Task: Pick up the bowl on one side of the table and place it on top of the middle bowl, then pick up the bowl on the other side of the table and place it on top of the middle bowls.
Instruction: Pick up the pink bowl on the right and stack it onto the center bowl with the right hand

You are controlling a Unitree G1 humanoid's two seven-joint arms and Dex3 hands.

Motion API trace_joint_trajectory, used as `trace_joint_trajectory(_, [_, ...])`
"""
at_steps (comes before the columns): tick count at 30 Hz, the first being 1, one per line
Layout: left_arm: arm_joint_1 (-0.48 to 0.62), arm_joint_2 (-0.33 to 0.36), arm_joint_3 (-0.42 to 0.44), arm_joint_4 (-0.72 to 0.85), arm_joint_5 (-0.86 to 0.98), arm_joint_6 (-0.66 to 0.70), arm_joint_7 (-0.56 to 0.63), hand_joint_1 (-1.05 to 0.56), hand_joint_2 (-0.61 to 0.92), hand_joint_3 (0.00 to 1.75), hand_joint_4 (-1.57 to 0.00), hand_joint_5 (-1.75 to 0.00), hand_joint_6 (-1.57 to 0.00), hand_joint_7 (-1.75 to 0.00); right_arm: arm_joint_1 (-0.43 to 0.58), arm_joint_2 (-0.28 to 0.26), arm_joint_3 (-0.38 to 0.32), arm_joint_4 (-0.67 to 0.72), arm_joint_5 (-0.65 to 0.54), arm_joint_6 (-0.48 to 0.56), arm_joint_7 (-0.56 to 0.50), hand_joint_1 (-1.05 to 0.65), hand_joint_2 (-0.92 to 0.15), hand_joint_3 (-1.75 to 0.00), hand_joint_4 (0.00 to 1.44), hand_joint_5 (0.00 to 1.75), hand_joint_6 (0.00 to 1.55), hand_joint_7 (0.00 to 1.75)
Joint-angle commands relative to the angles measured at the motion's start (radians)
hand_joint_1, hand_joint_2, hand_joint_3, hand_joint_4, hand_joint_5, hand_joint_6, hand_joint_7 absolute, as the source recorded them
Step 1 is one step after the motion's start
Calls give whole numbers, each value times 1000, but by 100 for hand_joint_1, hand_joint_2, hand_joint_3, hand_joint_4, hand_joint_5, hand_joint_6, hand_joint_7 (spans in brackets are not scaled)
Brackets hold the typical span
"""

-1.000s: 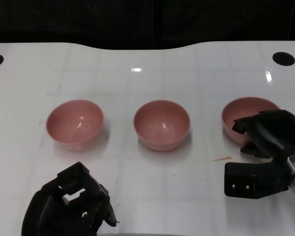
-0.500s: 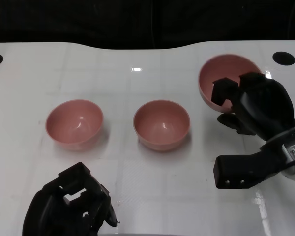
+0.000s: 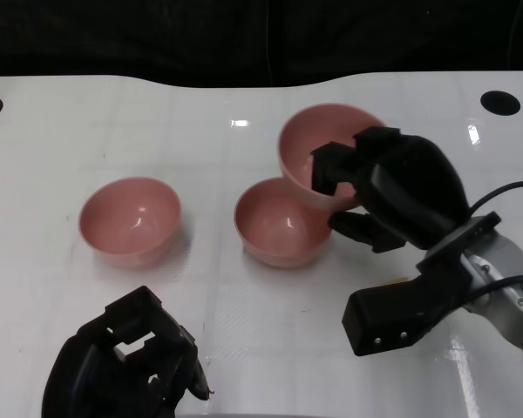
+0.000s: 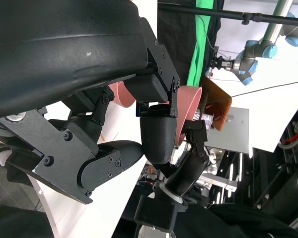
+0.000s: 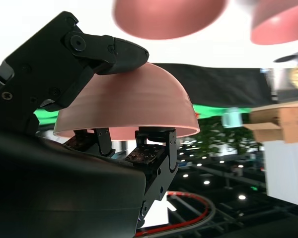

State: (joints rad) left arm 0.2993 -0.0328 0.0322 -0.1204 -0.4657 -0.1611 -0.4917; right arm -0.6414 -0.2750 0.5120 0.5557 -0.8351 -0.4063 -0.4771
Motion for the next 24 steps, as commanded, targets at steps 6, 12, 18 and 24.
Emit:
trace_joint_trajectory(6, [1, 4, 2, 6, -1, -16, -9, -19, 55, 95, -91, -155, -87, -141, -115, 82, 26, 181, 9, -45, 28, -21, -43, -109, 91, 175, 75, 167])
trace_joint_trajectory(12, [3, 3, -6, 6, -13, -14, -16, -20, 58, 90, -91, -153, -88, -139, -163, 119, 41, 308, 9, -67, 9, -21, -49, -96, 89, 175, 70, 174])
trace_joint_trajectory(18, [17, -3, -14, -14, -12, -7, 1, -18, 53, 99, -92, -152, -89, -138, -212, 181, 74, 484, -5, -47, -2, -20, -50, -99, 88, 175, 73, 168])
trace_joint_trajectory(24, [26, -2, -20, -25, -7, -6, 6, -18, 50, 105, -92, -153, -90, -138, -231, 218, 96, 586, 12, -59, 28, -20, -52, -93, 88, 175, 77, 144])
